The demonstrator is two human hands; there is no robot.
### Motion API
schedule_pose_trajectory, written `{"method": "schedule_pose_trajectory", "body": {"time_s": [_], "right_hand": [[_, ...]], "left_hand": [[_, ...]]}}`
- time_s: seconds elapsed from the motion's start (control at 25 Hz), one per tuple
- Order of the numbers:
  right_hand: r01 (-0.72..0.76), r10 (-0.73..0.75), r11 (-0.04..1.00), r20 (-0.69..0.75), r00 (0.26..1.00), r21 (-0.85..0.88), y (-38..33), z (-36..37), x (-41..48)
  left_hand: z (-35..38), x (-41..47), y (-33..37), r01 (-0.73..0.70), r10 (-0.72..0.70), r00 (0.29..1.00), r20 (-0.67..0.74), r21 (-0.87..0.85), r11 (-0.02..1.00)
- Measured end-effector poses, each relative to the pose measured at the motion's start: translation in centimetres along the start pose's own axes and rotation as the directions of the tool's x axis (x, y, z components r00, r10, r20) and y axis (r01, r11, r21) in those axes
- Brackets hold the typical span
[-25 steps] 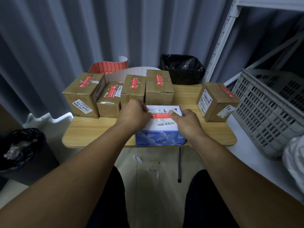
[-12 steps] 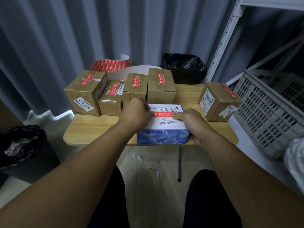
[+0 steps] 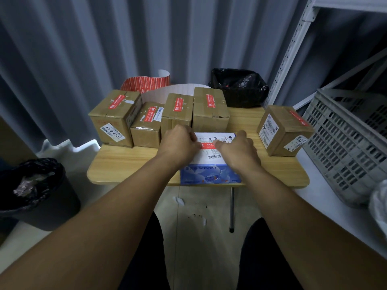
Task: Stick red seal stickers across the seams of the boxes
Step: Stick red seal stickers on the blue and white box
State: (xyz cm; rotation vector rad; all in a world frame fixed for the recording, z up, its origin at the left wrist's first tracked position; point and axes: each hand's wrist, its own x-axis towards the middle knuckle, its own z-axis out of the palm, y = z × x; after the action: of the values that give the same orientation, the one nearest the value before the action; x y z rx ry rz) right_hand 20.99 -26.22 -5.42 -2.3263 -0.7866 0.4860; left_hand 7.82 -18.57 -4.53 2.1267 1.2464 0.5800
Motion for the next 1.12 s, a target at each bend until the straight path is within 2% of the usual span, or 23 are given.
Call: {"method": "schedule_pose_trajectory", "body": {"time_s": [0.08,0.32,0.48,0.68,0.92,1.12], "right_hand": [[0.055,-0.061,0.992,-0.042,0.997,-0.117,-0.5,0.4,-0.6],[0.031,-0.038,0.987,-0.046,0.998,-0.155,-0.8,0.8,-0.5],[0.020,-0.022,0.995,-0.023,0.999,-0.102,-0.6,0.6,0.0],[0.059,-0.078,0.979,-0.091,0.993,-0.193,-0.5,1.1,-0.6],[0.022,-0.043,0.961,-0.069,0.997,-0.275,-1.6,0.9,-0.5],[0.005,-0.010,0.956,-0.016,1.000,-0.293,-2.1,1.3,-0.7]], "left_hand": [[0.0,0.1,0.0,0.001,-0.001,1.000,-0.004,-0.006,1.000],[0.1,0.2,0.1,0.007,-0.006,1.000,-0.021,0.003,1.000],[-0.1,0.0,0.3,0.014,-0.014,1.000,-0.015,0.007,1.000],[-0.4,-0.4,0.3,0.003,-0.004,1.000,-0.014,-0.024,1.000],[-0.7,-0.2,-0.1,0.102,-0.109,0.994,-0.004,-0.303,0.947],[-0.6,0.2,-0.8,0.154,-0.163,0.986,0.017,-0.451,0.879]]}}
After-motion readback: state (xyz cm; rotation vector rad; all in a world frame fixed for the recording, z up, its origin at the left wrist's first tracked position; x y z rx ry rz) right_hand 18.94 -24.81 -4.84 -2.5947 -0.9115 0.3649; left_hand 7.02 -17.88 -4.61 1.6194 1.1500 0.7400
